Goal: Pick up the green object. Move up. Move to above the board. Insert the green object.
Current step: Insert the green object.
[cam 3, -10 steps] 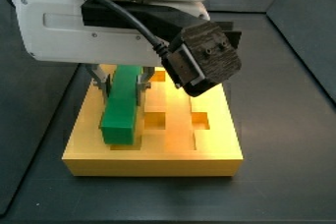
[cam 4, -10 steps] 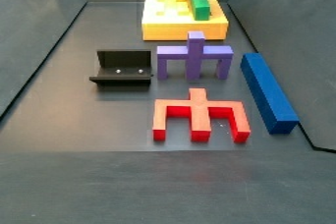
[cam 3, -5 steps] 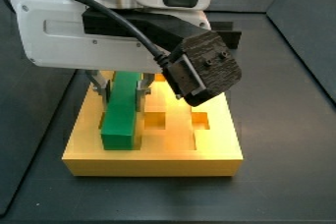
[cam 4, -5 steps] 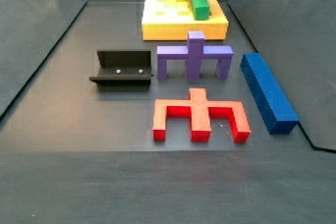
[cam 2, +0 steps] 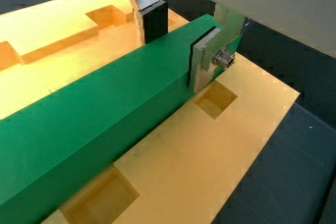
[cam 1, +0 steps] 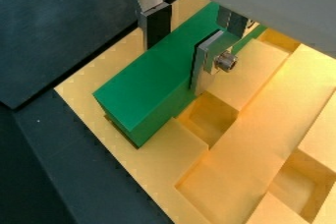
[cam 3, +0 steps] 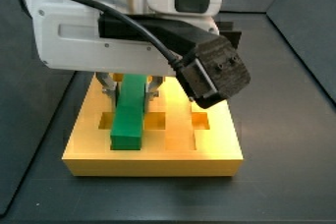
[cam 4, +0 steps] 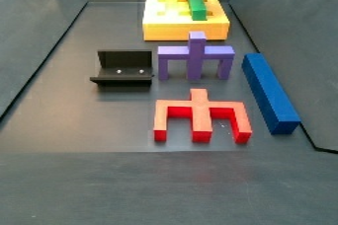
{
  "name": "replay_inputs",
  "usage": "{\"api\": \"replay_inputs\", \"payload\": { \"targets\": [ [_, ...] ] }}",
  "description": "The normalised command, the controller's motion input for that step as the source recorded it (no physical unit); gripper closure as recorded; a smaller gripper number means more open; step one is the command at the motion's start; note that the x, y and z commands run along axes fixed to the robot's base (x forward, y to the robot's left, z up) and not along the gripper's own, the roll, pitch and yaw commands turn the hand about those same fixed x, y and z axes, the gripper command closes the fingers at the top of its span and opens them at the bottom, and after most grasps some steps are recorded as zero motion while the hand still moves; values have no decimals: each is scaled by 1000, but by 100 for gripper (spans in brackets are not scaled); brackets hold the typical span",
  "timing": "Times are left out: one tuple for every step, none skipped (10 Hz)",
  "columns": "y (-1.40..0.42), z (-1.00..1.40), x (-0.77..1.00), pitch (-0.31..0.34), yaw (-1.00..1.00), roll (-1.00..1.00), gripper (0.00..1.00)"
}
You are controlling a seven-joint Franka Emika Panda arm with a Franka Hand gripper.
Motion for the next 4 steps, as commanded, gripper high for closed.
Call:
{"api": "replay_inputs", "payload": {
  "targets": [
    [0,-277,0,0,-43,24,100],
    [0,-51,0,0,0,36,100],
    [0,0,0,0,0,-23,100],
    [0,0,0,0,0,0,100]
  ]
}}
